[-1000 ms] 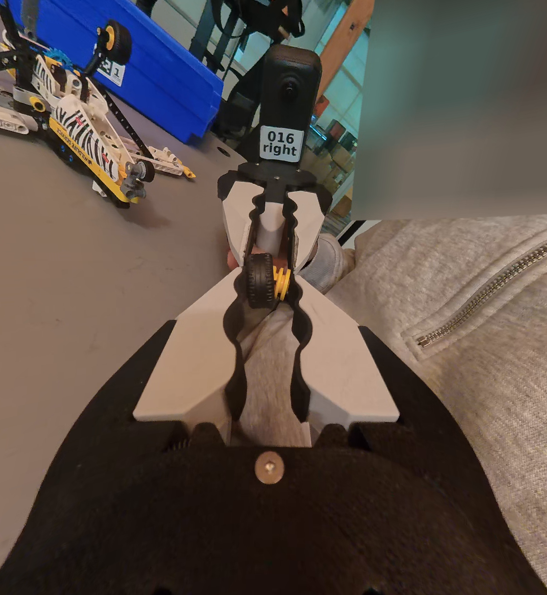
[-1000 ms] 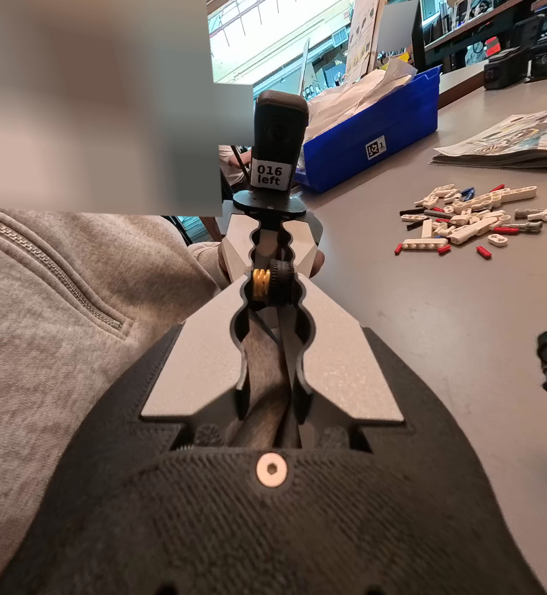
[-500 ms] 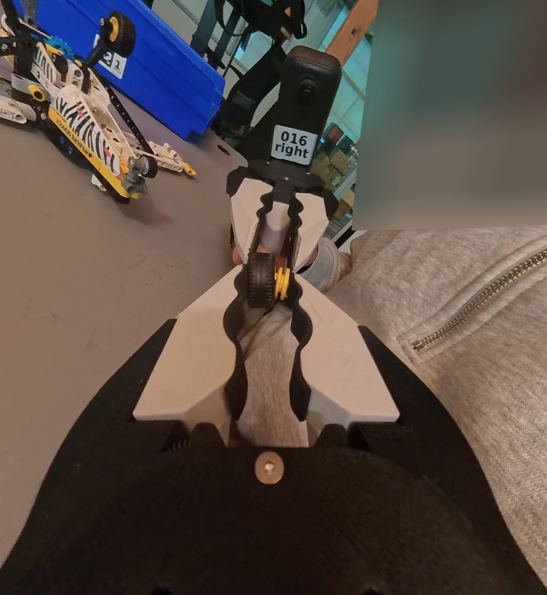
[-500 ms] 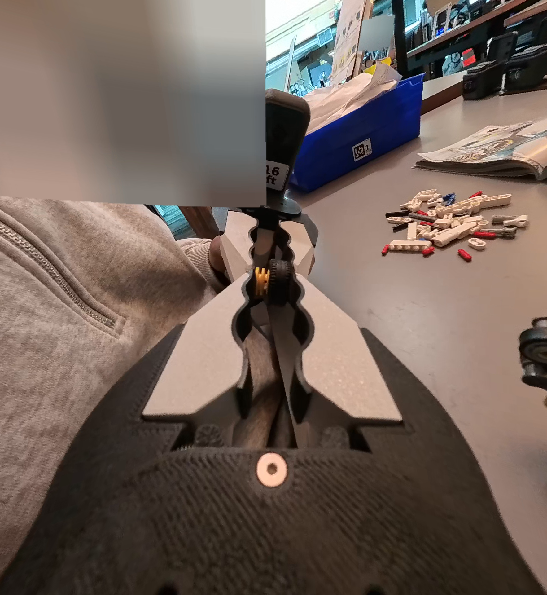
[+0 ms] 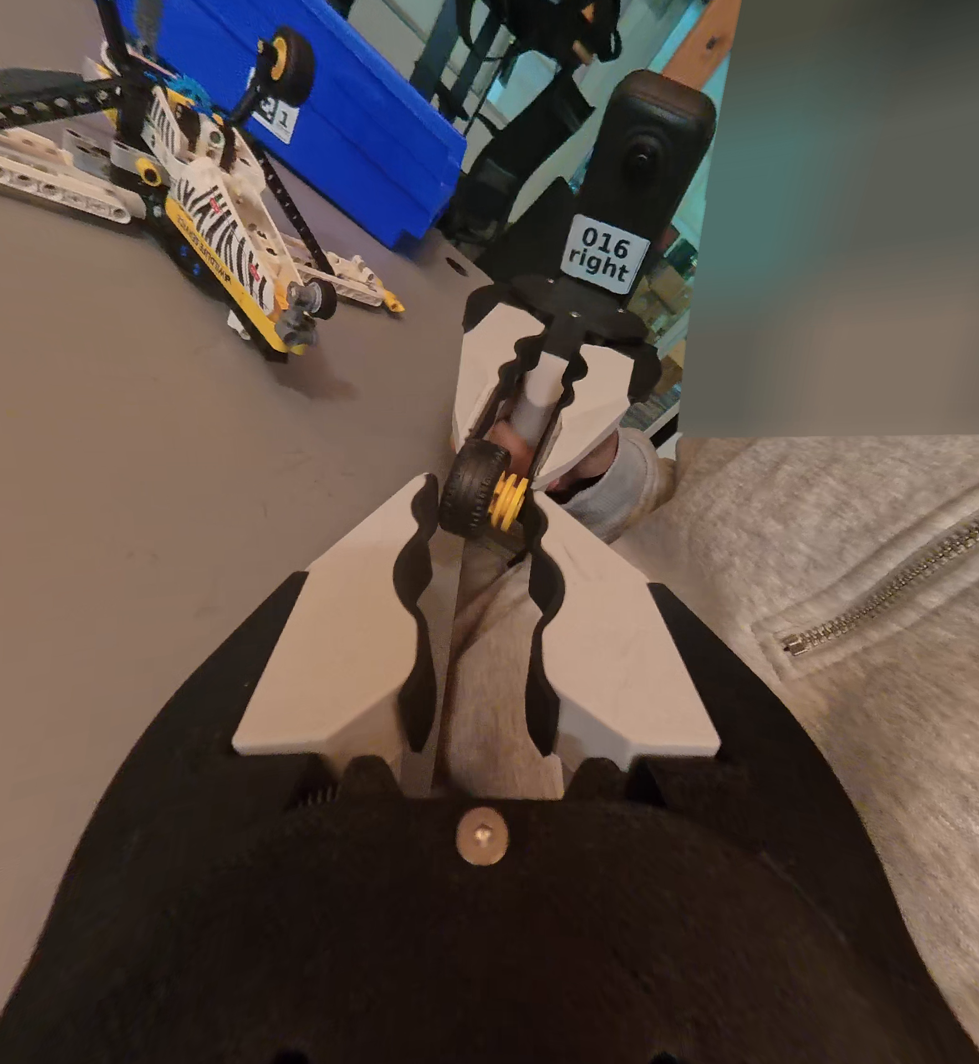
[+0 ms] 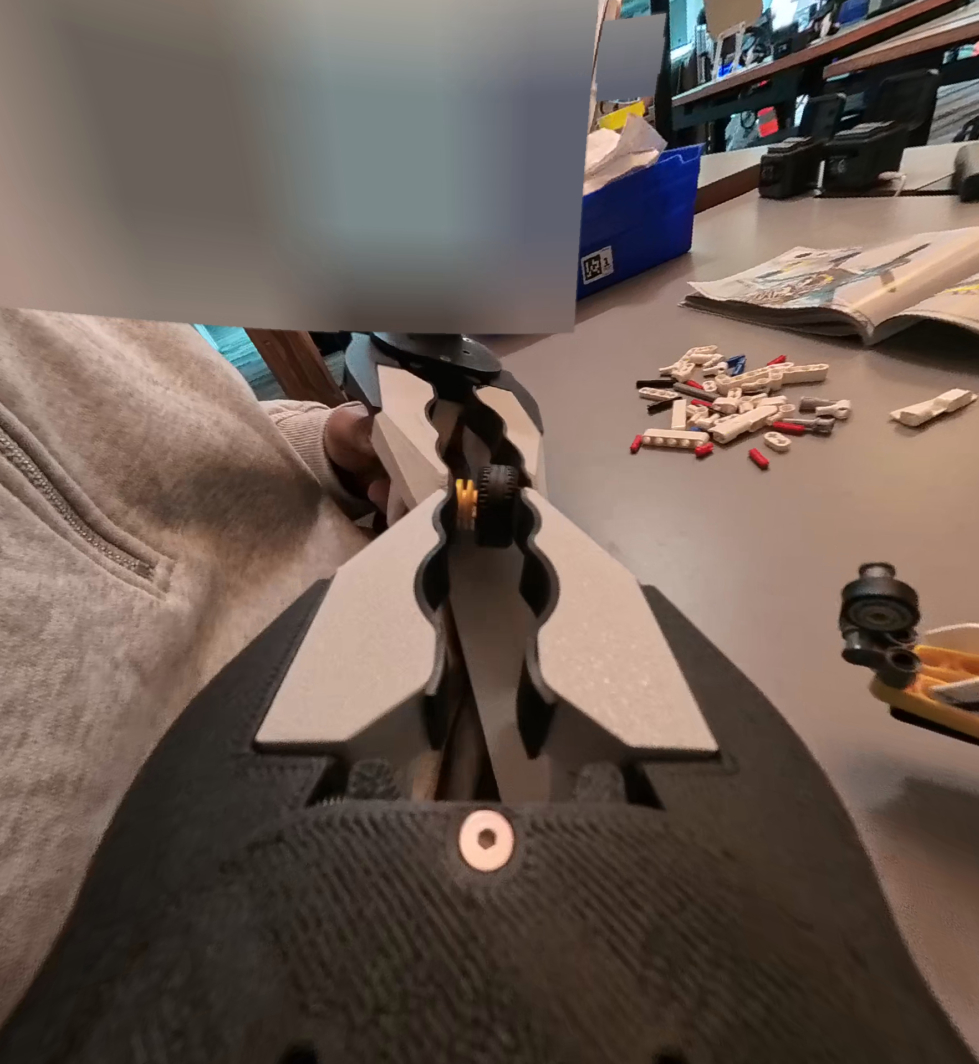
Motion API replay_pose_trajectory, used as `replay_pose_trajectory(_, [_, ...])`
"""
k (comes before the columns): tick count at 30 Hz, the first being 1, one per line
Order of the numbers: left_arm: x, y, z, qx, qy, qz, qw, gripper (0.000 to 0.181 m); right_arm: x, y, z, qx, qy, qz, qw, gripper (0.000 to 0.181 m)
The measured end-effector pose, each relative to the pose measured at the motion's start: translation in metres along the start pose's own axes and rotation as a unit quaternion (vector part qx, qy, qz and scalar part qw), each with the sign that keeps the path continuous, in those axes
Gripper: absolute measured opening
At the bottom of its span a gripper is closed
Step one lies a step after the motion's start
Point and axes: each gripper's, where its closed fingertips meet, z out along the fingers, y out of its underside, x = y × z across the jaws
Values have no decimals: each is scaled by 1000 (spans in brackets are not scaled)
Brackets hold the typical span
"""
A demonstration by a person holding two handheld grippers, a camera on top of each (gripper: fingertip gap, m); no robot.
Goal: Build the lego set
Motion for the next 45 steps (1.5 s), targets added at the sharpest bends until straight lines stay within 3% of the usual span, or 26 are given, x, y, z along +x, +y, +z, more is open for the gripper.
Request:
replay_pose_trajectory(7, [-1, -5, -11, 28, 7, -15, 999, 24, 3, -4, -5, 15, -5, 22, 1000, 18])
replay_pose_trajectory(23, [1, 11, -9, -22, -16, 34, 999, 24, -5, 14, 0, -43, -40, 48, 997, 22])
replay_pose_trajectory(36, [-5, 13, -10, -16, -51, 15, 998, 24, -1, 16, 3, -44, 0, 13, 999, 20])
replay_pose_trajectory(45, [-9, 10, -11, 23, -86, -10, 996, 24, 4, 15, 3, -34, 17, 24, 999, 21])
